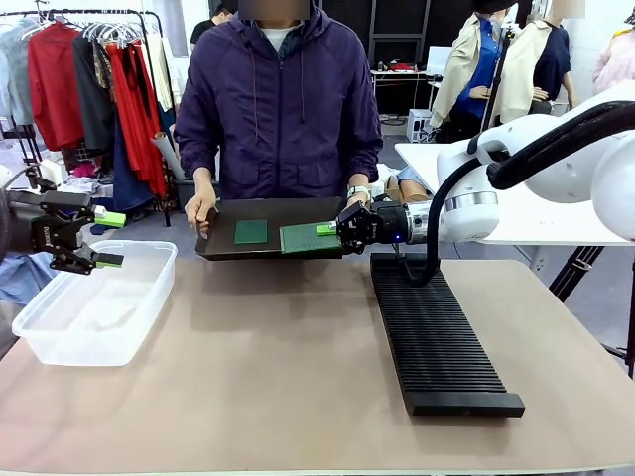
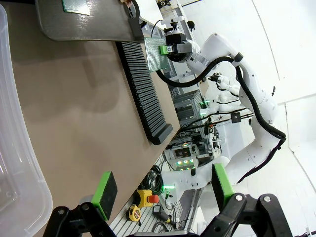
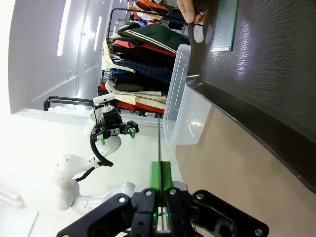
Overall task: Sort PCBs into racks and boxes based on the side picked up.
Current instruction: If the short side of the Blank PCB is picked up, insert it into the PCB Rack ; if the long side is picked up, place it in the Organizing box.
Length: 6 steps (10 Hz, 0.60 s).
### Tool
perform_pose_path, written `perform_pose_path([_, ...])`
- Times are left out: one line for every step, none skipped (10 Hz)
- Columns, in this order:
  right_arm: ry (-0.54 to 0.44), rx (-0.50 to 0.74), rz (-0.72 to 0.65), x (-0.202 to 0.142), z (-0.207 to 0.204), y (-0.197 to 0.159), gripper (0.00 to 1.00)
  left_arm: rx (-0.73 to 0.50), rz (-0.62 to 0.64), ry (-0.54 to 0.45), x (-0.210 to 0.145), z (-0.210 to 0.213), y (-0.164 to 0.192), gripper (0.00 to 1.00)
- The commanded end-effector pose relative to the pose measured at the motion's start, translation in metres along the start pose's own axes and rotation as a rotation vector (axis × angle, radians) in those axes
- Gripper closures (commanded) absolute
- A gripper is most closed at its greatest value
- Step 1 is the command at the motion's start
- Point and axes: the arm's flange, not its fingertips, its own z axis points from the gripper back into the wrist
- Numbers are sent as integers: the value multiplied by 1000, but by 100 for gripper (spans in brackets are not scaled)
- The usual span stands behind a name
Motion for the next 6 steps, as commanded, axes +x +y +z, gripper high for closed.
perform_pose_path([0, 0, 0, 0, 0, 0, 100, -2, -2, 4, -1, 2, -2, 0])
perform_pose_path([1, 2, 48, -2, 4, 0, 100, -2, -2, 4, -1, 2, -2, 0])
perform_pose_path([19, 20, 108, -5, 12, 5, 100, -2, -2, 4, -1, 2, -2, 0])
perform_pose_path([25, 45, 144, -6, 20, 10, 100, -2, -2, 4, -1, 2, -2, 0])
perform_pose_path([30, 39, 187, -9, 30, 16, 100, -2, -2, 4, -1, 2, -2, 0])
perform_pose_path([38, 41, 239, -15, 43, 22, 100, -2, -2, 4, -1, 2, -2, 0])
